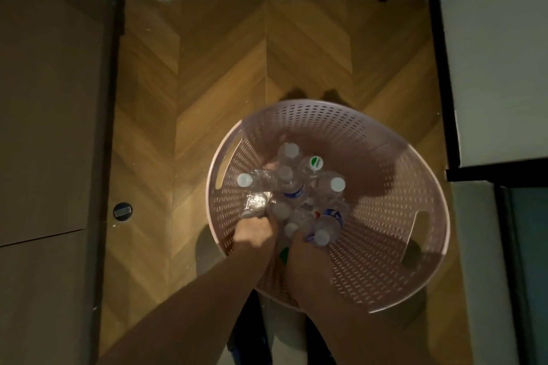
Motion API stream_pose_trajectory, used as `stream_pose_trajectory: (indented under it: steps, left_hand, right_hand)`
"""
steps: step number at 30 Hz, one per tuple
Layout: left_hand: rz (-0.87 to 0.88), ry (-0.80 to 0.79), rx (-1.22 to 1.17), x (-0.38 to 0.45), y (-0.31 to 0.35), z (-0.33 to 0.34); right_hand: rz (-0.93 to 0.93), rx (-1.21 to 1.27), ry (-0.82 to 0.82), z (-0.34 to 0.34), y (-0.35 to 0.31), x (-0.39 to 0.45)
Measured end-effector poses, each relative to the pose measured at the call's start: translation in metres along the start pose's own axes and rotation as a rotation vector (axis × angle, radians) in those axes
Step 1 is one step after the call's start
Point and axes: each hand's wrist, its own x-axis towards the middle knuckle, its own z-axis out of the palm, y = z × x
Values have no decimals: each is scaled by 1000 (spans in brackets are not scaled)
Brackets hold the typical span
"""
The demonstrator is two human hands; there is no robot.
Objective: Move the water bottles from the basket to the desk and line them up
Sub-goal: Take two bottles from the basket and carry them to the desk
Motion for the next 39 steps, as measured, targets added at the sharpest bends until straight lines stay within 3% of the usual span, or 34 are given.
stream_pose_trajectory:
  steps: [5, 9, 18, 23, 28, 31, 35, 39]
  left_hand:
    - [29, 60, 45, -15, 4, -3]
    - [-33, 50, -51, -63, -3, -44]
    - [-133, 283, -492, -332, -27, -192]
    - [-202, 495, -675, -477, -24, -253]
    - [-447, 607, -772, -580, -10, -266]
    - [-616, 639, -833, -630, 8, -255]
    - [-807, 778, -901, -690, 40, -232]
    - [-1005, 912, -960, -749, 74, -213]
  right_hand:
    - [-46, 91, 52, -28, 21, -23]
    - [-46, 262, 81, -63, 36, -68]
    - [-232, 422, 141, -257, 20, -284]
    - [-272, 408, 190, -344, 7, -396]
    - [-405, 408, 221, -385, -2, -469]
    - [-527, 266, 297, -389, -8, -490]
    - [-800, 252, 185, -403, -26, -515]
    - [-995, -30, 46, -409, -59, -549]
